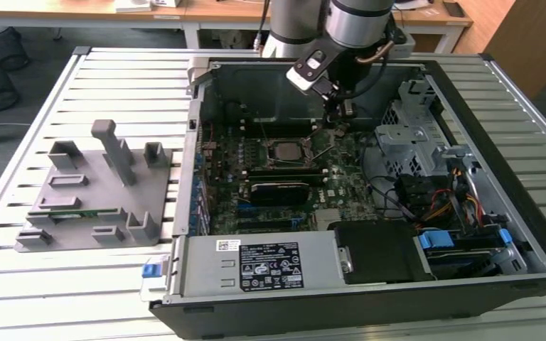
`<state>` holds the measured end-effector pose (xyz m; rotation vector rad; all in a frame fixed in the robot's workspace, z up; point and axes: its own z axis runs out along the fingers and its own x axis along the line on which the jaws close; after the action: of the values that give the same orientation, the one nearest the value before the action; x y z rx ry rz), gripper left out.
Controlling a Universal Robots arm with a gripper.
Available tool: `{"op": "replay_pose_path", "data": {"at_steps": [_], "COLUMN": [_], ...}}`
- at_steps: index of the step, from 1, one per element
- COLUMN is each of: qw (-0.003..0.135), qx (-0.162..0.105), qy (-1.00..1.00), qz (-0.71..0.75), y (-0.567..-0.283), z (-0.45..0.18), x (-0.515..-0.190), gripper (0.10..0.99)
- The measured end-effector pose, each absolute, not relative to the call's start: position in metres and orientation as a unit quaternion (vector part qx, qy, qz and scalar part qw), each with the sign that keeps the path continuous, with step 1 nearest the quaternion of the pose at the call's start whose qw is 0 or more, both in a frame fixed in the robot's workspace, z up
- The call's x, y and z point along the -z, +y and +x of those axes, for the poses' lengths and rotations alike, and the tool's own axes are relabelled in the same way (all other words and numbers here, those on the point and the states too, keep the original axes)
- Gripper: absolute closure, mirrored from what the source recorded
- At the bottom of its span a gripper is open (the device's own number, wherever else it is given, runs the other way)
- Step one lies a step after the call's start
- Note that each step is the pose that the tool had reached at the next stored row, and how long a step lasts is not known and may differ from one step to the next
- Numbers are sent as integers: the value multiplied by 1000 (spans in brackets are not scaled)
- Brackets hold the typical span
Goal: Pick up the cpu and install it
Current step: 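Close the cpu cover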
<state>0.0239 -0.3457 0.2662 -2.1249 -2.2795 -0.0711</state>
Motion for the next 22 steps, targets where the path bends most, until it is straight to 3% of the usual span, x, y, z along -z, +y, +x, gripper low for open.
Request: {"op": "replay_pose_path", "data": {"at_steps": [22], "qw": [12], "qx": [22], "qy": [-735], "qz": [-678], "y": [-346], "z": [33], "x": [-262], "gripper": [980]}}
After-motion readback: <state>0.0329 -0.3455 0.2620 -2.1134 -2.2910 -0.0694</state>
